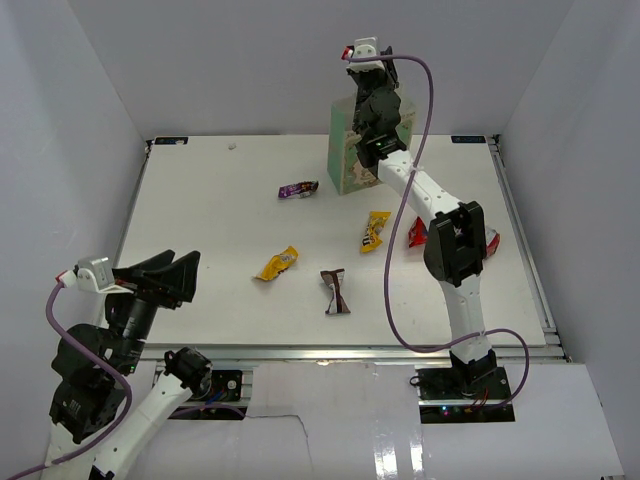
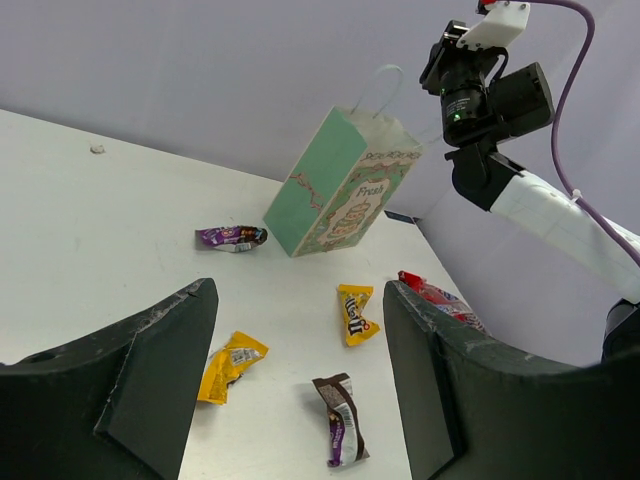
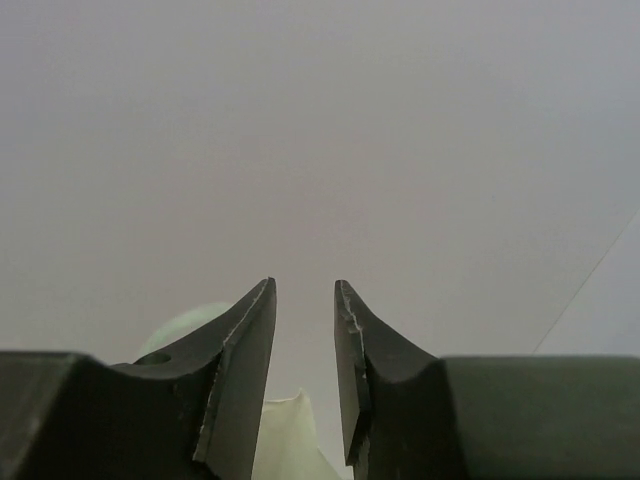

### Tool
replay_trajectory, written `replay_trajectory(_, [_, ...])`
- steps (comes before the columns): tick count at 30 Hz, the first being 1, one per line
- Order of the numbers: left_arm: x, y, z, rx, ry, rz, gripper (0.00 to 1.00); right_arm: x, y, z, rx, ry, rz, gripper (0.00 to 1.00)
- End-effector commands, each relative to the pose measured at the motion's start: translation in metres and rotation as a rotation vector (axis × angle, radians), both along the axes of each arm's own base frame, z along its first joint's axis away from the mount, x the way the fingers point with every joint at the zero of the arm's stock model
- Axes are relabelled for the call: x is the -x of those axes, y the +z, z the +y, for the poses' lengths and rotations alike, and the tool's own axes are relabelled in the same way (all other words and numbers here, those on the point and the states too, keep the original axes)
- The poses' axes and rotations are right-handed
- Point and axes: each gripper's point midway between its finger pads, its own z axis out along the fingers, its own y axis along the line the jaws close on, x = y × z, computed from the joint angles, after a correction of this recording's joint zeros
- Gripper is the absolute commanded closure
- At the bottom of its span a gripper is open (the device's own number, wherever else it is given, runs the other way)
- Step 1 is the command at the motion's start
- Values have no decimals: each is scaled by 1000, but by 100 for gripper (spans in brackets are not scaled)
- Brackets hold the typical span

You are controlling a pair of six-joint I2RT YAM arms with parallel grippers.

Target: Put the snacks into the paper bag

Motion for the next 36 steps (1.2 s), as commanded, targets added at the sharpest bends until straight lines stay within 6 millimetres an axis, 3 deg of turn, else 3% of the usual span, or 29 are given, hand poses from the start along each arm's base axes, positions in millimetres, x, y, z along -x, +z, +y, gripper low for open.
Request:
replay_trajectory(1, [1,-3,2,2,6,8,23,27,60,-17,-89,11,-139,64])
replay_trajectory(5, [2,-3,2,4,2,4,23,36,80,-12,-67,73,-135,62])
replay_trajectory(7, [1,-4,1,-9,1,7,23,32,71,6,43,159,-8,51])
replay_trajectory(8, [0,-5,-1,-18,-6,10,22,45,86,30,140,315,4,46])
replay_trajectory(9, [-1,-5,-2,-25,-10,12,22,54,83,45,219,412,55,38])
replay_trajectory(10, [-2,-6,-4,-42,-12,13,22,74,73,51,303,510,165,24])
replay_trajectory(11, [-5,-10,-9,-64,-30,27,19,99,64,79,432,714,181,17])
replay_trajectory(12, [-8,-14,-14,-82,-43,40,18,114,44,87,494,800,246,9])
replay_trajectory(14, [-16,-25,-30,-143,-98,77,14,168,12,95,615,1013,372,4])
replay_trajectory(15, [-19,-31,-37,-166,-125,98,9,183,-4,93,638,1060,426,2])
replay_trajectory(17, [-24,-42,-51,-212,-182,134,6,225,-52,76,663,1152,584,2])
replay_trajectory(18, [-28,-54,-66,-245,-242,175,3,237,-69,68,678,1166,623,2])
replay_trajectory(19, [-31,-62,-73,-265,-275,199,2,260,-65,53,675,1164,616,2])
replay_trajectory(20, [-32,-68,-81,-284,-306,221,2,269,-112,39,637,1189,733,2])
replay_trajectory(21, [-30,-75,-91,-305,-368,236,2,281,-127,29,614,1207,777,0])
replay_trajectory(22, [-36,-87,-100,-329,-397,273,2,296,-128,16,600,1198,776,3])
replay_trajectory(23, [-39,-93,-105,-346,-420,285,2,303,-167,-1,558,1183,888,8])
replay_trajectory(25, [-44,-110,-121,-370,-489,322,2,317,-189,-22,530,1152,946,9])
replay_trajectory(26, [-45,-115,-126,-379,-510,330,2,323,-219,-37,503,1126,1027,9])
replay_trajectory(30, [-52,-141,-146,-399,-594,407,2,324,-260,-77,513,976,1126,9])
replay_trajectory(33, [-55,-159,-149,-435,-613,446,2,310,-283,-110,587,856,1175,0])
replay_trajectory(34, [-58,-162,-146,-449,-595,444,2,299,-288,-131,643,769,1187,1])
replay_trajectory(36, [-62,-175,-139,-473,-553,456,2,284,-301,-153,688,683,1216,10])
